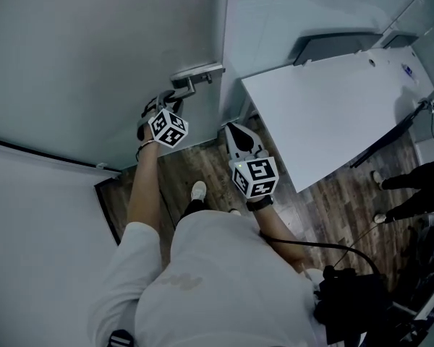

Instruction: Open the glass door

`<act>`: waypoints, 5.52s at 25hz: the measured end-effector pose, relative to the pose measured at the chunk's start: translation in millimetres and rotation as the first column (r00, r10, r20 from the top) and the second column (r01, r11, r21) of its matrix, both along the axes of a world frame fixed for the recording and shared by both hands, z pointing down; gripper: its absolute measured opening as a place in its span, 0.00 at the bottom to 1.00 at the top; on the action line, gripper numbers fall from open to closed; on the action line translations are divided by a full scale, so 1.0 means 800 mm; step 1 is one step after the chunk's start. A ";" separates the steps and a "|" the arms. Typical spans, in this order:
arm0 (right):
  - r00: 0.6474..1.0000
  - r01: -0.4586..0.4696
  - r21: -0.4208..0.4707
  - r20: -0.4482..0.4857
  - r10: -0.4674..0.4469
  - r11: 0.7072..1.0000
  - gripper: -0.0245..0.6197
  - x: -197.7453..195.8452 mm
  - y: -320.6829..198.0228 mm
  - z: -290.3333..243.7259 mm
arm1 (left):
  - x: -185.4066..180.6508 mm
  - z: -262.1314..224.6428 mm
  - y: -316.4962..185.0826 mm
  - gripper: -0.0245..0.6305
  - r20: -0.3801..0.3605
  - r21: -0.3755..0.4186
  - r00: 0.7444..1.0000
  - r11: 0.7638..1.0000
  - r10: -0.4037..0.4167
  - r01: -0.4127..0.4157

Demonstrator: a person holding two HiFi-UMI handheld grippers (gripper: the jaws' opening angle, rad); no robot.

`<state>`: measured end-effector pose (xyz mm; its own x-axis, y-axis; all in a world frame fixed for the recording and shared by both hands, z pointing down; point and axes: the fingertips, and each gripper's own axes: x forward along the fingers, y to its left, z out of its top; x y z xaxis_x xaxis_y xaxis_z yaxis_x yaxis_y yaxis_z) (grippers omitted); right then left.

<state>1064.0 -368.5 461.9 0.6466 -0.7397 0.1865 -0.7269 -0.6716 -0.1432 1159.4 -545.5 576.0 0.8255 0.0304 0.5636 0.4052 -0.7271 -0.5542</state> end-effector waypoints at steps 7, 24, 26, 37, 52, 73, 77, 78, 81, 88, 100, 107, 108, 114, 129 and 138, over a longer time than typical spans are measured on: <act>1.000 0.025 0.012 -0.006 -0.025 1.000 0.04 -0.023 0.035 0.000 | -0.035 0.005 0.023 0.23 0.011 0.014 0.999 0.999 -0.030 0.030; 0.990 0.101 0.058 0.090 -0.106 0.993 0.04 -0.143 0.139 0.039 | -0.147 0.003 0.066 0.25 0.046 0.131 0.995 0.988 -0.089 0.082; 0.990 0.097 0.077 0.093 -0.104 0.992 0.04 -0.147 0.138 0.041 | -0.160 0.003 0.065 0.25 0.049 0.167 0.995 0.983 -0.082 0.073; 0.992 0.004 0.129 0.122 -0.020 0.992 0.04 -0.119 0.172 0.032 | -0.215 -0.003 0.094 0.25 0.049 0.226 0.993 0.970 -0.106 0.092; 0.992 -0.034 0.078 0.125 0.024 0.996 0.04 -0.271 0.134 0.048 | -0.356 0.008 0.113 0.28 -0.007 0.161 1.000 0.987 0.003 -0.002; 1.000 0.010 -0.024 -0.015 -0.010 1.000 0.04 -0.467 0.149 0.046 | -0.585 0.026 0.103 0.30 -0.116 0.271 0.993 0.962 -0.012 0.043; 0.998 0.054 -0.027 -0.030 -0.055 0.998 0.04 -0.492 0.135 0.043 | -0.629 0.031 0.098 0.30 -0.124 0.273 0.992 0.960 -0.025 0.058; 0.997 0.068 -0.028 -0.041 -0.069 0.997 0.04 -0.498 0.130 0.041 | -0.640 0.033 0.096 0.30 -0.126 0.274 0.992 0.960 -0.026 0.060; 0.992 0.102 -0.022 -0.070 -0.103 0.995 0.04 -0.519 0.112 0.037 | -0.673 0.042 0.084 0.31 -0.124 0.285 0.992 0.956 -0.032 0.066; 0.975 0.206 -0.027 -0.083 -0.207 0.978 0.04 -0.558 0.070 0.017 | -0.746 0.029 0.068 0.31 -0.091 0.329 0.995 0.941 -0.048 0.076; 0.861 0.473 -0.119 -0.145 -0.487 0.873 0.04 -0.654 -0.001 -0.007 | -0.874 0.011 0.034 0.31 0.023 0.450 1.000 0.893 -0.002 -0.009; 0.604 0.719 -0.301 -0.172 -0.778 0.626 0.05 -0.744 -0.081 0.011 | -0.936 0.012 -0.006 0.32 0.053 0.506 0.997 0.862 -0.063 0.028; 0.569 0.740 -0.327 -0.163 -0.806 0.588 0.07 -0.757 -0.089 0.013 | -0.948 0.009 -0.011 0.32 0.050 0.507 0.997 0.861 -0.061 0.027; 0.327 0.813 -0.453 -0.168 -0.930 0.367 0.22 -0.824 -0.128 0.031 | -1.061 -0.002 -0.065 0.32 0.020 0.394 0.982 0.904 -0.189 0.166; -0.206 0.522 -0.838 0.056 -0.977 -0.158 0.25 -0.998 -0.246 0.132 | -1.341 -0.038 -0.119 0.32 -0.301 -0.432 0.429 0.522 -0.852 0.735; -0.225 0.539 -0.828 0.034 -0.974 -0.153 0.24 -1.012 -0.249 0.128 | -1.396 -0.036 -0.047 0.09 -0.311 -0.569 0.085 0.257 -0.947 0.781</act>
<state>254.1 -567.7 564.7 -0.3927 -0.5475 0.7389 -0.3148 0.8350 0.4514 42.9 -583.5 547.2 0.4426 -0.8832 0.1553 -0.8764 -0.4627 -0.1336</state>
